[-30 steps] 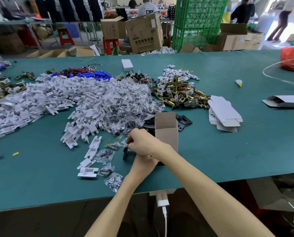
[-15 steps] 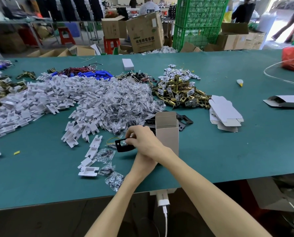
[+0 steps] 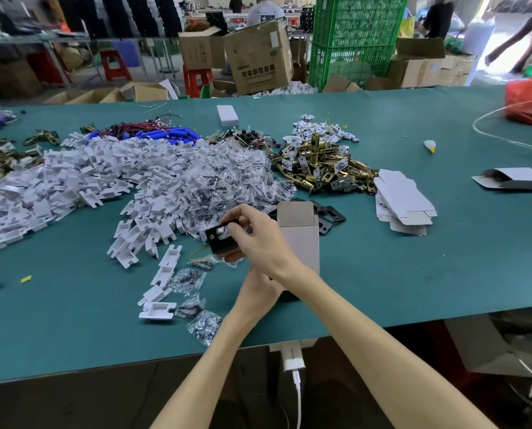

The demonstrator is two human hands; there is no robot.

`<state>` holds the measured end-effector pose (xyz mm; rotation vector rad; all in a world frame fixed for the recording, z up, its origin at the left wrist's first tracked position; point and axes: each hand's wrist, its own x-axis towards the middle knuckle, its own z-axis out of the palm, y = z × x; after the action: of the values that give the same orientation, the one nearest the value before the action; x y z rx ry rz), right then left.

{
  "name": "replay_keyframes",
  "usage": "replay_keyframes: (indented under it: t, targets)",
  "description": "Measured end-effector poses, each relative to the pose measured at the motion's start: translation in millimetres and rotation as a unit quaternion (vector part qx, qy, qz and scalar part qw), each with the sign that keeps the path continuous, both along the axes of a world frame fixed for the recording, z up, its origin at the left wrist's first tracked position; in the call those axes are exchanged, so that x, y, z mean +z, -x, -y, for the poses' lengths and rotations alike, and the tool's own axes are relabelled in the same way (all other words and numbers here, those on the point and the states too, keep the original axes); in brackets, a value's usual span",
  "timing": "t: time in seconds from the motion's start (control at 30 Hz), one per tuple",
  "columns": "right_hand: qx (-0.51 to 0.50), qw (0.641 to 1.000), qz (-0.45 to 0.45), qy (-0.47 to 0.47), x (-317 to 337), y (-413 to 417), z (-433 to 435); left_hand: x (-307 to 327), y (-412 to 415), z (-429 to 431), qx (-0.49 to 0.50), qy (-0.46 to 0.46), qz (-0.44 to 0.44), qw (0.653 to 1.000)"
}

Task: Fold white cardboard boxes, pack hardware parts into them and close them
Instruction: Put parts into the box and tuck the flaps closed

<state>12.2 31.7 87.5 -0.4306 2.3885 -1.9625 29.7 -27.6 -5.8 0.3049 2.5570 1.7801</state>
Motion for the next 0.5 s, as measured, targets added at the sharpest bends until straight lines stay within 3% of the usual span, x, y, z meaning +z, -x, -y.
replay_keyframes:
  t: [0.23,0.5]
  targets:
    - [-0.078,0.996,-0.026,0.041,35,12,-38,8,-3,2,-0.008,-0.118,0.064,0.991]
    - [-0.166,0.983,-0.021,-0.073,50,30,-108,8,-4,0,-0.008,-0.128,0.073,0.989]
